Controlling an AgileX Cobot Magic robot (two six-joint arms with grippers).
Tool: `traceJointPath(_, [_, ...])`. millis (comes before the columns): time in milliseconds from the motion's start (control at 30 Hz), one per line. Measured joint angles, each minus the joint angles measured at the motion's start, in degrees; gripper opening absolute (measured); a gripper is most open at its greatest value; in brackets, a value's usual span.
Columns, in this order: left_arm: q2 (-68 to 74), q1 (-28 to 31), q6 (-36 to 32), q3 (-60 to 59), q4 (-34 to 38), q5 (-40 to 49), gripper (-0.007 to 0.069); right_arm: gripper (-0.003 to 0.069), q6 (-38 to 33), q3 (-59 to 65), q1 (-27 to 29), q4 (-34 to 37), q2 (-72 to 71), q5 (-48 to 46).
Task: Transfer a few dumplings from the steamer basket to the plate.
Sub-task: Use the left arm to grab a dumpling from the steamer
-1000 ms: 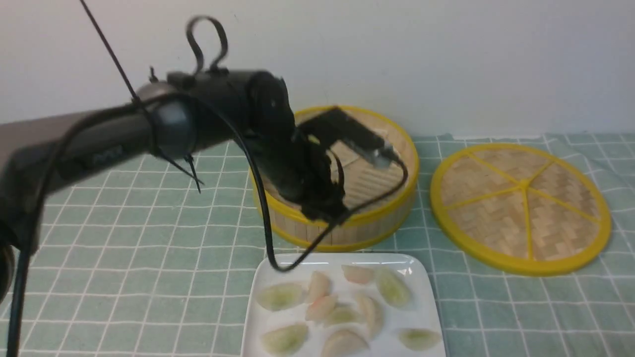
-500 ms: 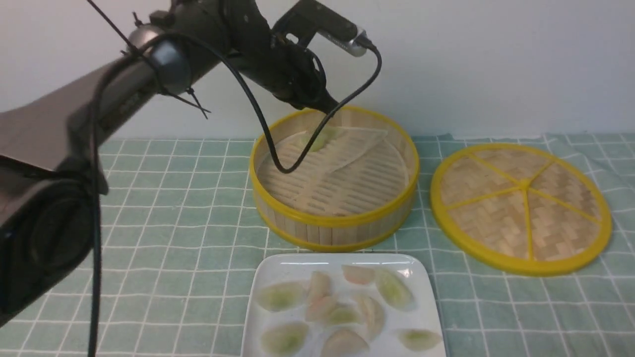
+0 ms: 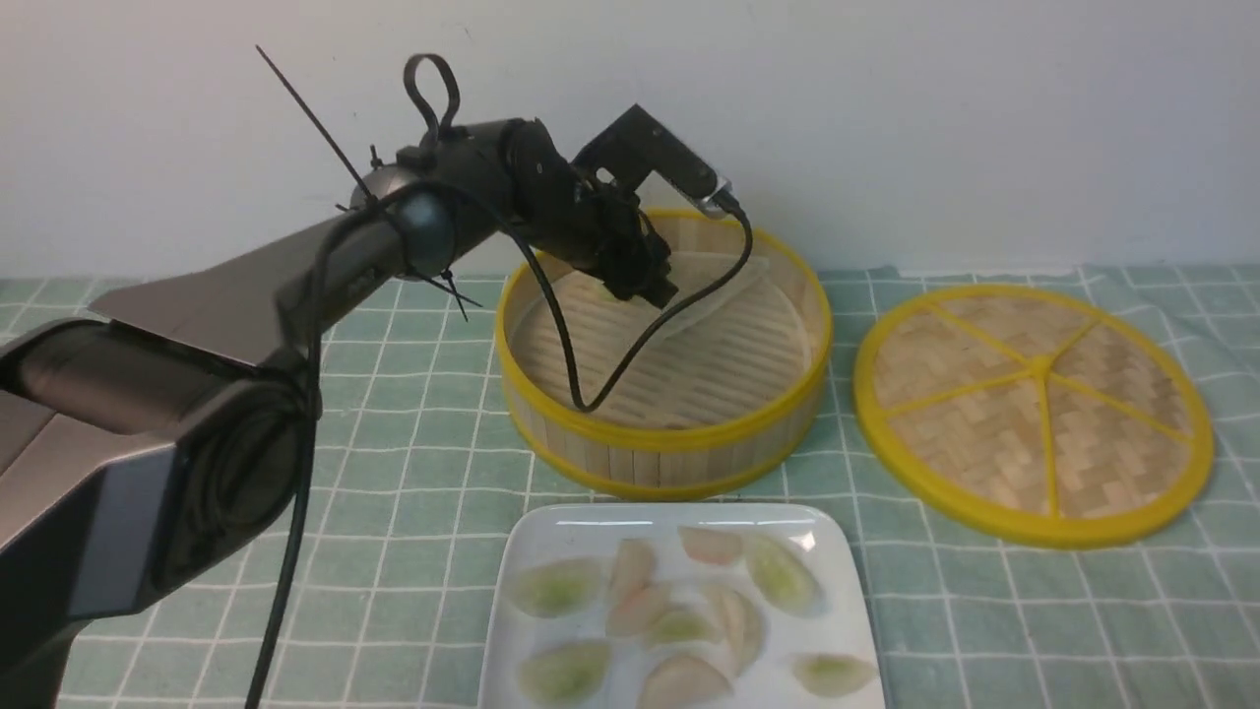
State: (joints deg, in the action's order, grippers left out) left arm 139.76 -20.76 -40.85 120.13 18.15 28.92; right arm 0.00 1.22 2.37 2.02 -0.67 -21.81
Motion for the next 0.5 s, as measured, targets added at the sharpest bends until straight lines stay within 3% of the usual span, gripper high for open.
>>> traceJointPath(133, [2.0, 0.0, 0.0, 0.0, 0.0, -2.3, 0.0475, -0.0014, 0.0, 0.0, 0.0, 0.0, 0.0, 0.0])
traceJointPath(333, [3.2, 0.0, -0.1, 0.2, 0.2, -4.2, 0.0475, -0.0014, 0.0, 0.0, 0.0, 0.0, 0.0, 0.0])
traceJointPath(400, [3.3, 0.0, -0.1, 0.3, 0.2, -4.2, 0.0459, -0.0014, 0.0, 0.0, 0.0, 0.0, 0.0, 0.0])
traceJointPath(500, [3.4, 0.0, 0.1, 0.6, 0.0, -3.4, 0.0314, -0.0014, 0.0, 0.0, 0.0, 0.0, 0.0, 0.0])
